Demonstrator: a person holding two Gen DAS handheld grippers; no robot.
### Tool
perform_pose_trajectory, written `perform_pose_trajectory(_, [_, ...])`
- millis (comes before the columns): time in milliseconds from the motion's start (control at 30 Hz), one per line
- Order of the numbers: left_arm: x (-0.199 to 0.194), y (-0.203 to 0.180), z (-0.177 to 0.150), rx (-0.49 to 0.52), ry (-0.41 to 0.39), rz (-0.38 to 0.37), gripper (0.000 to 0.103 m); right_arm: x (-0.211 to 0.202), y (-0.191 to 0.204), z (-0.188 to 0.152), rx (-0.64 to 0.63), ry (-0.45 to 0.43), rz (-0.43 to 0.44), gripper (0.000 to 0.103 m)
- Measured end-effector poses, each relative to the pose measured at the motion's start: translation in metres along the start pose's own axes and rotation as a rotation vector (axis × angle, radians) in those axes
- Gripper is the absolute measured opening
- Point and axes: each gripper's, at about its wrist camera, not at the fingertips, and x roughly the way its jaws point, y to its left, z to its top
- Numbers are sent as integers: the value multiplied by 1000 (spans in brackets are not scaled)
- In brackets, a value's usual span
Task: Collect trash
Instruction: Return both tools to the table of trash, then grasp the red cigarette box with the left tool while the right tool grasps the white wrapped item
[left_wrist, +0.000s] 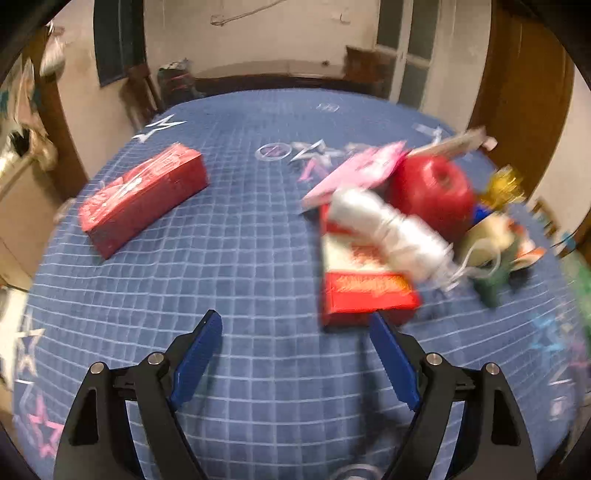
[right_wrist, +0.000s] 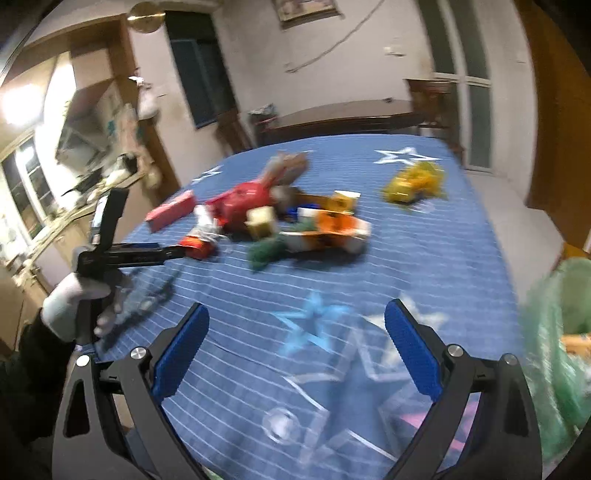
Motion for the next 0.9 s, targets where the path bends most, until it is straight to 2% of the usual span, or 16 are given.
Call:
perform_pose_trajectory(100, [-2,-19,4,76,-26,-37,84,18,11,14,-2,18,61,86])
perform_pose_trajectory(167, [4,-29,7,113,-19,-29,84,28,18,22,3,29,93,79])
perform_pose_trajectory(200, [12,-29,10,121,-7,-27,84,32,22,26,0,34,103,77])
perform_pose_trajectory(333, [33,-24,16,105,37,-51,81,47,44,43,-48,58,137,57])
perform_pose_trajectory(400, [35,-24,20,93,25,-85,64,57,54,51,-78,68,141,50])
perform_pose_trajectory(467, [36,-18,18,82,24,-106,59,73,67,62,-107,90,151,43])
perform_pose_trajectory(500, [36,-14,18,76,24,-132,59,83,72,68,-121,107,155,42])
perform_pose_trajectory(633, [32,-5,17,91,29,-156,59,129,92,86,-175,192,169,39])
perform_pose_trajectory(900, [33,-6,14,106,27,-170,59,210,118,113,-238,350,140,33])
